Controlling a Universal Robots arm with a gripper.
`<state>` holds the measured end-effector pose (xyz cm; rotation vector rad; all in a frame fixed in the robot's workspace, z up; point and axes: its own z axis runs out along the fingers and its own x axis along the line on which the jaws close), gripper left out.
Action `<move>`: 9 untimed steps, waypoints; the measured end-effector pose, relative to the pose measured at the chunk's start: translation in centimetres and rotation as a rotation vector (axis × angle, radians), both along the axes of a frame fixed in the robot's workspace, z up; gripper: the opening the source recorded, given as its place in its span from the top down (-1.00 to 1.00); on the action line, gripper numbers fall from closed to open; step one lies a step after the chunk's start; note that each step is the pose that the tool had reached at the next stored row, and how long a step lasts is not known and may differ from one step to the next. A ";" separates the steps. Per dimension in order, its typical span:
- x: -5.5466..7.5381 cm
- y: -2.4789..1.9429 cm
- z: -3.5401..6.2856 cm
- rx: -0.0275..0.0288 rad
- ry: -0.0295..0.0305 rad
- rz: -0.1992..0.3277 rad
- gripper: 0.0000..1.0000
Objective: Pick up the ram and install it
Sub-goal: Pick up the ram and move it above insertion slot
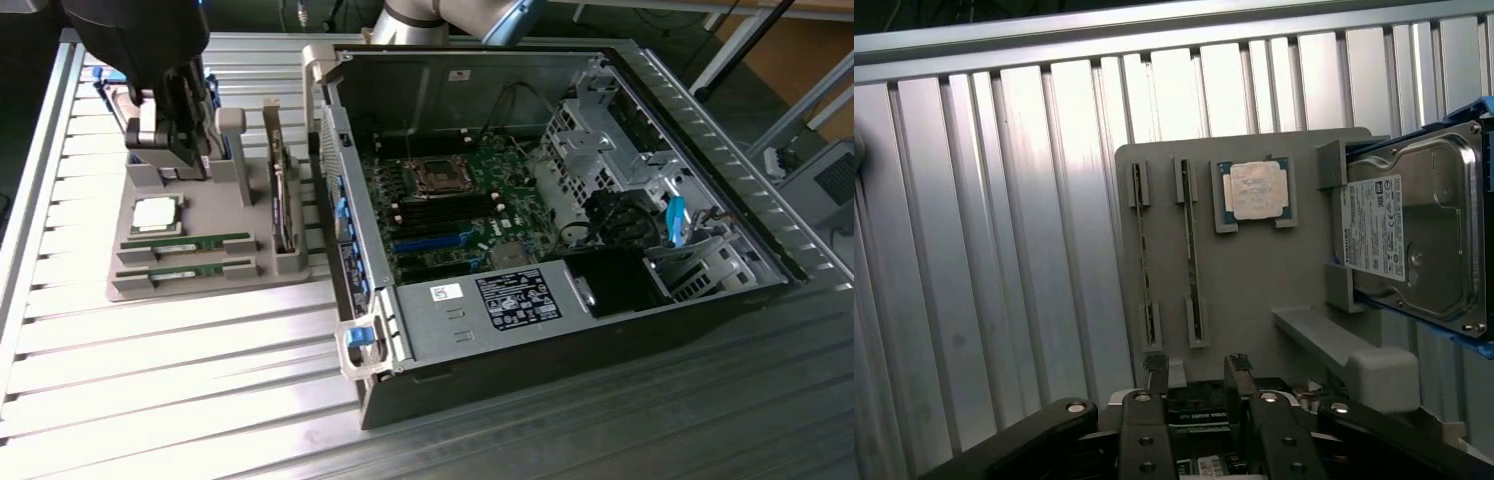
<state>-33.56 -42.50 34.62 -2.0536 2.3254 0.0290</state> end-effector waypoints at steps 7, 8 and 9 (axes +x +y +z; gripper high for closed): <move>0.0 0.00 -0.29 0.0004 0.0000 0.000 0.30; 0.0 0.00 -0.31 0.0004 0.0001 0.000 0.30; -0.1 0.00 -0.36 0.0006 0.0000 0.000 0.30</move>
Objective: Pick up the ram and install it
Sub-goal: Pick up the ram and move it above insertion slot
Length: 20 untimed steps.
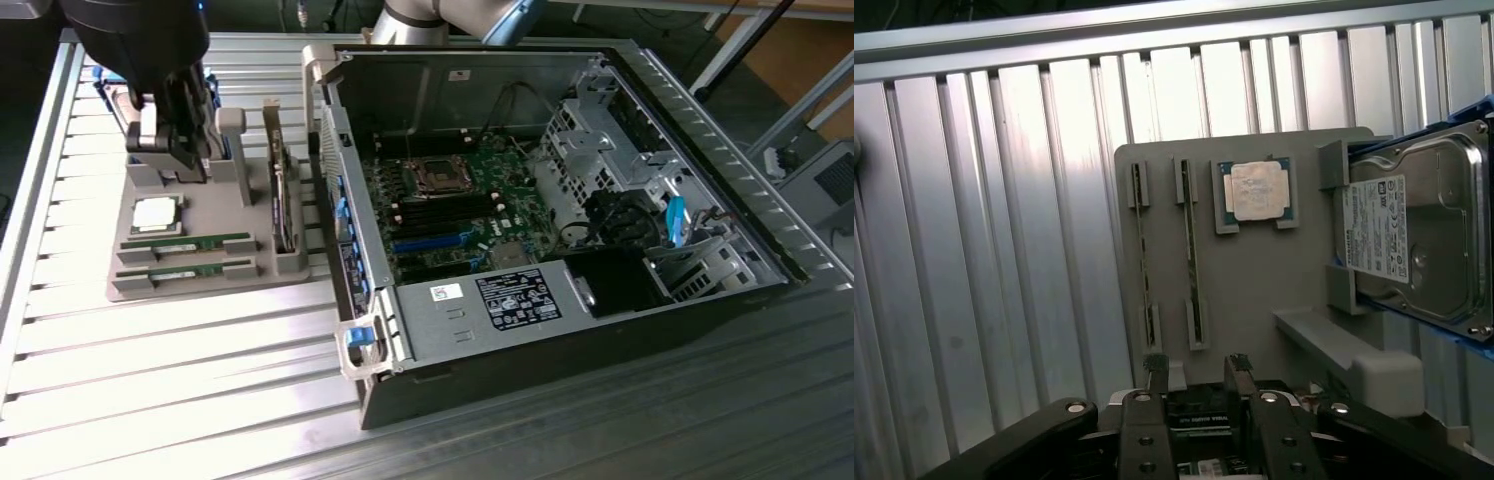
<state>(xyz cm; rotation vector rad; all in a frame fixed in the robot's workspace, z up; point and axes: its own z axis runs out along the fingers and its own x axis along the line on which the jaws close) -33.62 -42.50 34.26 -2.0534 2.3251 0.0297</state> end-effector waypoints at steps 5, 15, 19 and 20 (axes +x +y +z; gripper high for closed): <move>-0.1 0.00 -0.26 0.0016 0.0000 0.000 0.30; -0.2 -0.01 -0.81 0.0056 0.0000 0.000 0.30; -0.3 -0.05 -1.00 0.0066 0.0000 0.000 0.30; -0.3 -0.06 -1.03 0.0067 0.0000 0.000 0.30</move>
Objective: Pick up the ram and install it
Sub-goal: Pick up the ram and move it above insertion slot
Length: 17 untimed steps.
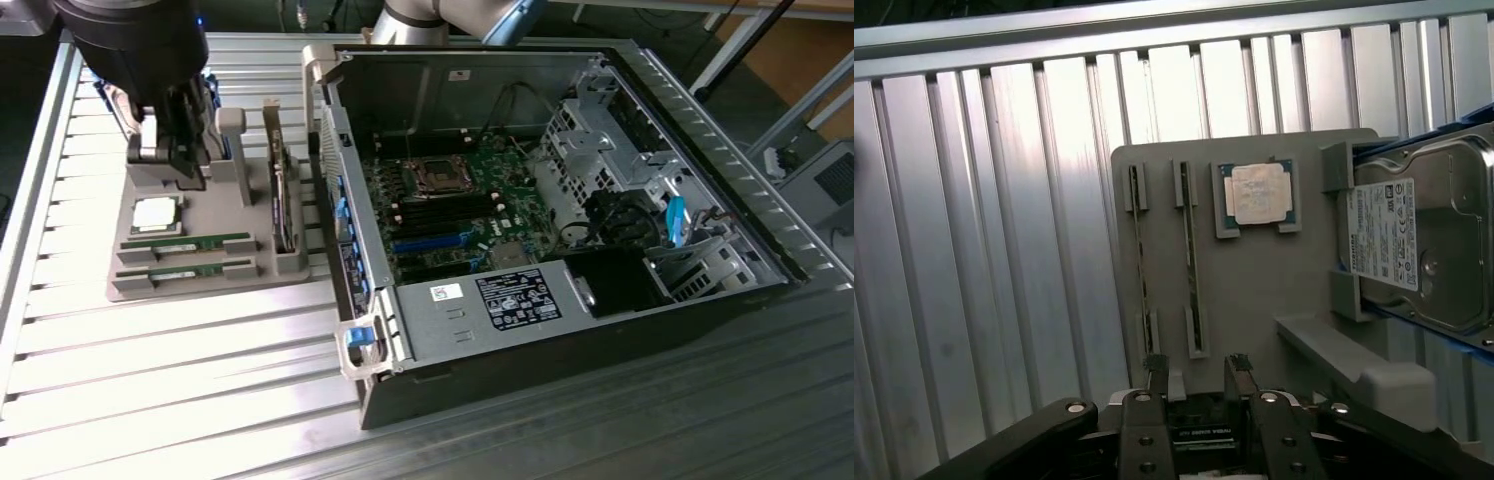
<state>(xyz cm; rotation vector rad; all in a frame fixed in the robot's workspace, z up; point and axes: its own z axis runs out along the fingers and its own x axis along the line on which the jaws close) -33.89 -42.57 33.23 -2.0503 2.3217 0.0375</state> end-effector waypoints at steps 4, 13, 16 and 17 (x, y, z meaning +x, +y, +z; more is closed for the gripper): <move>-0.1 -0.04 -0.22 0.0008 0.0000 0.000 0.30; -0.6 -0.17 -0.69 0.0013 0.0001 0.000 0.30; -0.7 -0.18 -0.93 0.0014 0.0000 0.000 0.30; -0.8 -0.18 -1.00 0.0014 0.0000 0.000 0.30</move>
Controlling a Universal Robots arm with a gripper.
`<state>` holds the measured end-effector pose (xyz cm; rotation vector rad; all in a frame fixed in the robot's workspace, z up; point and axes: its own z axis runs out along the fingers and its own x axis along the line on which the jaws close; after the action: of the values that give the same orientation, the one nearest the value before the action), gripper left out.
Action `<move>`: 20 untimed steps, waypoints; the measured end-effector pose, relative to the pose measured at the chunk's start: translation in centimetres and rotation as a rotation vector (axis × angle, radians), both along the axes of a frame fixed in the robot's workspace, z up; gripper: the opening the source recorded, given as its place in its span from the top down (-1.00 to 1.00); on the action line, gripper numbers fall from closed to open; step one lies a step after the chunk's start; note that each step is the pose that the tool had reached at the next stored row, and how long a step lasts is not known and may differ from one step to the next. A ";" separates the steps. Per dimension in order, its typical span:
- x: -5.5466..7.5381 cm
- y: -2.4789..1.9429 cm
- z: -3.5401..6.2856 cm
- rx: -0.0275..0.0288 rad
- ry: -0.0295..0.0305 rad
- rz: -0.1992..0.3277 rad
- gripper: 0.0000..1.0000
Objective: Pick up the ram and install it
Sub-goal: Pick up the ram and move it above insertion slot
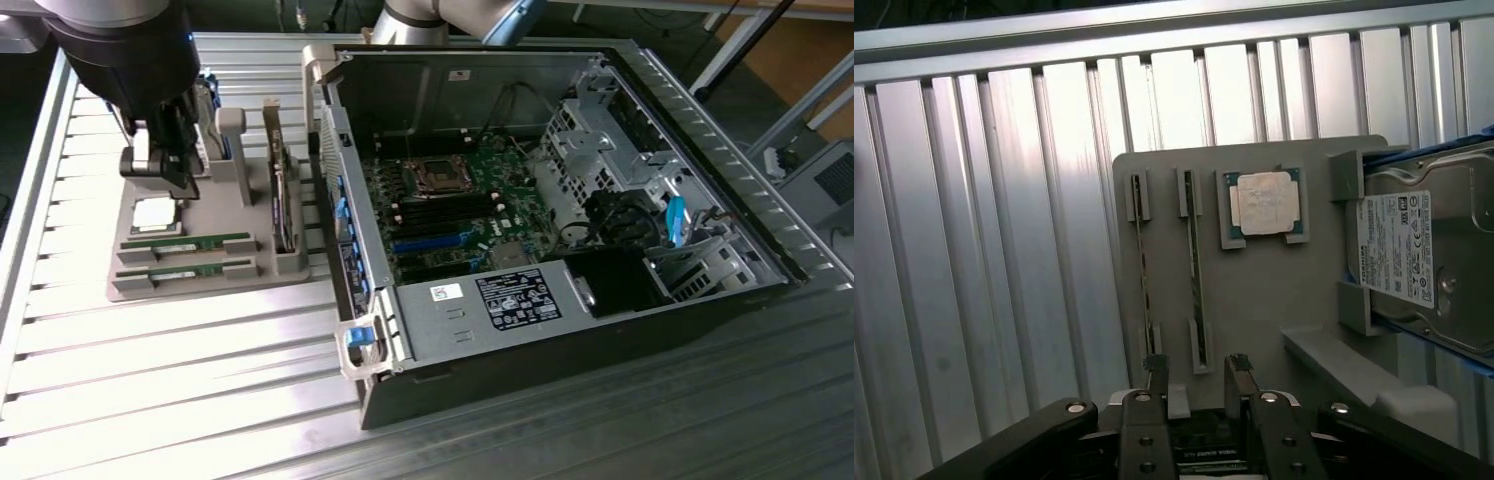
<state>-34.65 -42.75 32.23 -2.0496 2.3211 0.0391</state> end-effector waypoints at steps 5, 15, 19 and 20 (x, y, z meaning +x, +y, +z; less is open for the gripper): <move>-0.2 0.00 -0.28 0.0004 -0.0002 0.000 0.30; -0.6 -0.01 -0.79 0.0007 0.0000 0.000 0.30; -0.7 -0.01 -0.91 0.0009 0.0000 0.000 0.30; -0.7 -0.01 -0.94 0.0009 0.0000 0.000 0.30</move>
<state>-35.33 -42.76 31.30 -2.0492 2.3206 0.0402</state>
